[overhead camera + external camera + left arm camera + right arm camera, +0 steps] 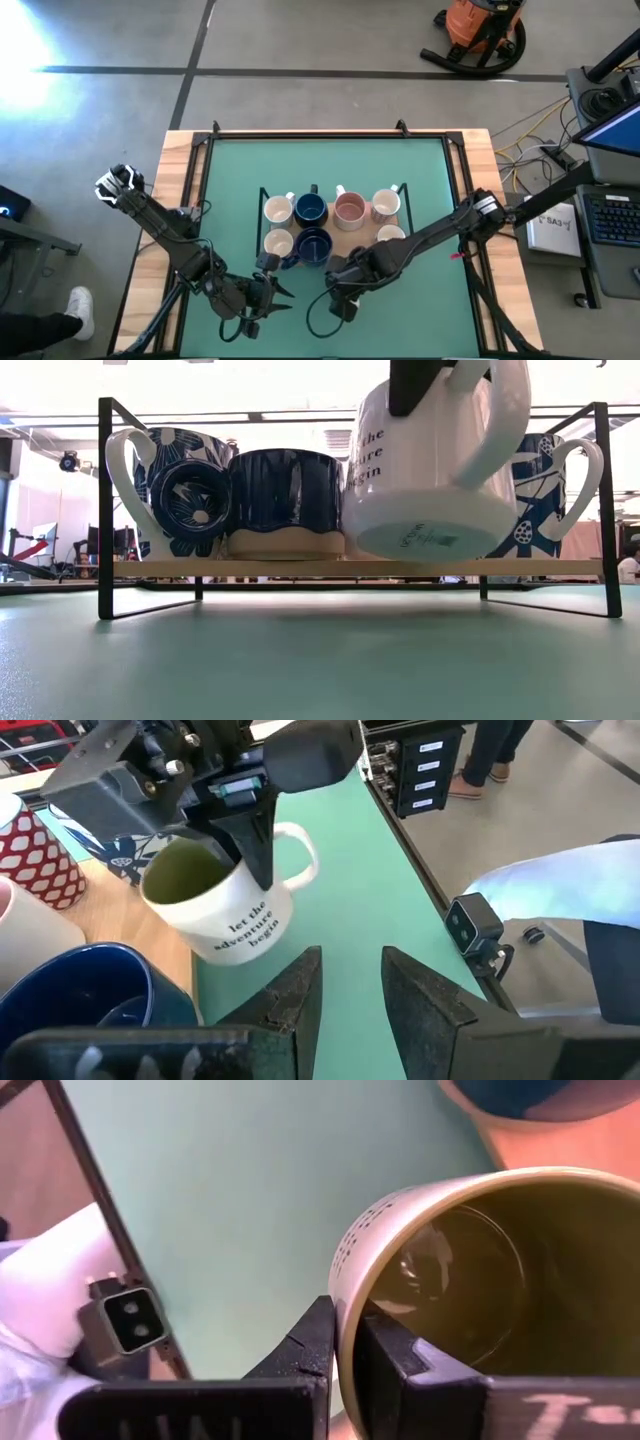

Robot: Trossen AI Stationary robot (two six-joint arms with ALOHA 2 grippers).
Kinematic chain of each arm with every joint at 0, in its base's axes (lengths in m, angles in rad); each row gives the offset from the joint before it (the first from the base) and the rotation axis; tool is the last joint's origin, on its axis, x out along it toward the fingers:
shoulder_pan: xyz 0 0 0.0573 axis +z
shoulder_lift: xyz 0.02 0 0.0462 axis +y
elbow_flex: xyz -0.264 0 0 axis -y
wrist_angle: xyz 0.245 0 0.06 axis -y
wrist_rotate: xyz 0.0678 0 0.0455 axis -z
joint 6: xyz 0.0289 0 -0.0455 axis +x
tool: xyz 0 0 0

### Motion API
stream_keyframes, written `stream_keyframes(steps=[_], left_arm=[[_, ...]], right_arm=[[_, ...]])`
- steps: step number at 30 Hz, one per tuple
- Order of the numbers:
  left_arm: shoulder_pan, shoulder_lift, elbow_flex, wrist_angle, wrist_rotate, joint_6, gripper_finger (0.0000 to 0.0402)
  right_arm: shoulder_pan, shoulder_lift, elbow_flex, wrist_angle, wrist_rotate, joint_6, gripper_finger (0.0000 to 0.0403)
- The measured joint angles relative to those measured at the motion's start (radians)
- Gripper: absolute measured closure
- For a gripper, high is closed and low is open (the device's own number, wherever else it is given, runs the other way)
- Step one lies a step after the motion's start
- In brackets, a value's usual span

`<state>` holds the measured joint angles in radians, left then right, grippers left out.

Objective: Place coffee mugs
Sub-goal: Put the green mug on the shelf

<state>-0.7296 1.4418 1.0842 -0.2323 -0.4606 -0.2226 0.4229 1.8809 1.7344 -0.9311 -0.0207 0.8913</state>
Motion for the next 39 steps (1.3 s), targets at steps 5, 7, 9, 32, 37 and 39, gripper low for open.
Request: stream_keyframes(steps=[5, 7, 9, 32, 37, 39], left_arm=[[0.0, 0.0, 0.0, 0.0, 0.0, 0.0, 0.0312], [0.0, 0.0, 0.0, 0.0, 0.0, 0.0, 0.0312], [0.0, 0.0, 0.0, 0.001, 0.0, 0.0, 0.0312], [0.0, 0.0, 0.0, 0.0, 0.0, 0.0, 0.0312], [0.0, 0.0, 0.0, 0.0, 0.0, 0.0, 0.0312], [0.0, 0.0, 0.0, 0.0, 0.0, 0.0, 0.0312]], right_arm=[[-0.008, 0.0, 0.001, -0.073, 0.044, -0.033, 0.0385], [-0.012, -0.001, 0.002, -0.081, 0.054, -0.052, 0.0385], [-0.019, -0.002, 0.002, -0.08, 0.053, -0.067, 0.0385], [-0.061, -0.007, 0.037, -0.201, 0.136, -0.136, 0.0385], [-0.072, -0.007, 0.035, -0.196, 0.125, -0.156, 0.0385], [-0.082, -0.007, 0.031, -0.194, 0.128, -0.169, 0.0385]])
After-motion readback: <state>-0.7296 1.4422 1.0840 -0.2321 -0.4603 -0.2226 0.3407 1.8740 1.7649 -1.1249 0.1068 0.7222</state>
